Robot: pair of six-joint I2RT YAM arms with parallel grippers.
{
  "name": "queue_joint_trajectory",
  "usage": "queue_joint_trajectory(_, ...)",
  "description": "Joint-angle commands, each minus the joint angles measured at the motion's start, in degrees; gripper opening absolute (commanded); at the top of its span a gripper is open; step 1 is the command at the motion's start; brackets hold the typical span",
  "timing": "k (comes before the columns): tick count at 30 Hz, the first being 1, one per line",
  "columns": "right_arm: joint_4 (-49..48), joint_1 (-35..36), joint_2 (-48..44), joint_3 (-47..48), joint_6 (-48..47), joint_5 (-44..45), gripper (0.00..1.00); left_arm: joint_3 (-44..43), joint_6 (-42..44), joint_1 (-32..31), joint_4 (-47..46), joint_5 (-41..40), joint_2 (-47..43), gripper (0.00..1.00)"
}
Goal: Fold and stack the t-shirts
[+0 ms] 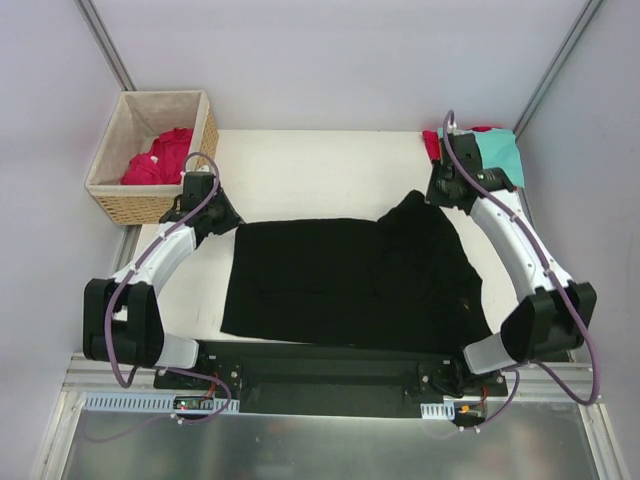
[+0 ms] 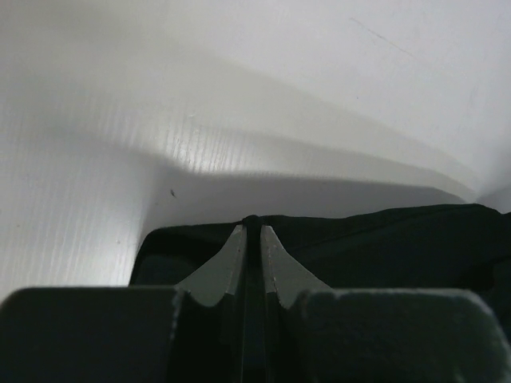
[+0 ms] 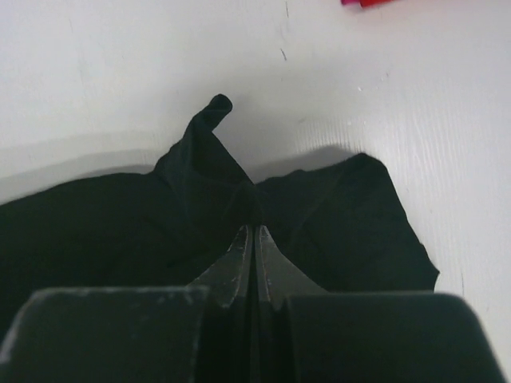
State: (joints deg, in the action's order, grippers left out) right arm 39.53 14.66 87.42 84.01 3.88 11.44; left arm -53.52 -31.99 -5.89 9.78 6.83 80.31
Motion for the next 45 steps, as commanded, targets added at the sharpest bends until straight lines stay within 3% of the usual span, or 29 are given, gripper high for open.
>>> queue_joint_trajectory(1,-0.24,1.34,-8.83,-7.26,2.27,3.49,0.00,4.03,-1.32,0.44,-0.38,-2.26,-5.95,0.00)
queue_joint_trajectory(12,7.31,3.80,-28.25,-20.81,5.78,9.82,0.01,15.63,-3.78,0.35,0.15,-5.59,-18.87,0.00)
queue_joint_trajectory(28,27.16,9.78,-51.55,-28.98,14.13,11.85,0.00,17.22,-4.05,0.35,1.03,-9.82,-16.42,0.00)
queue_joint_trajectory(35,31.75,10.31,-54.72,-29.07,17.03,11.23,0.00,17.92,-4.75,0.35,1.12,-11.40,-17.21,0.00)
queue_joint_trajectory(45,29.47,11.01,-53.05,-33.91,21.26,7.89,0.00,24.33,-8.26,0.35,1.73,-6.92,-22.21,0.00)
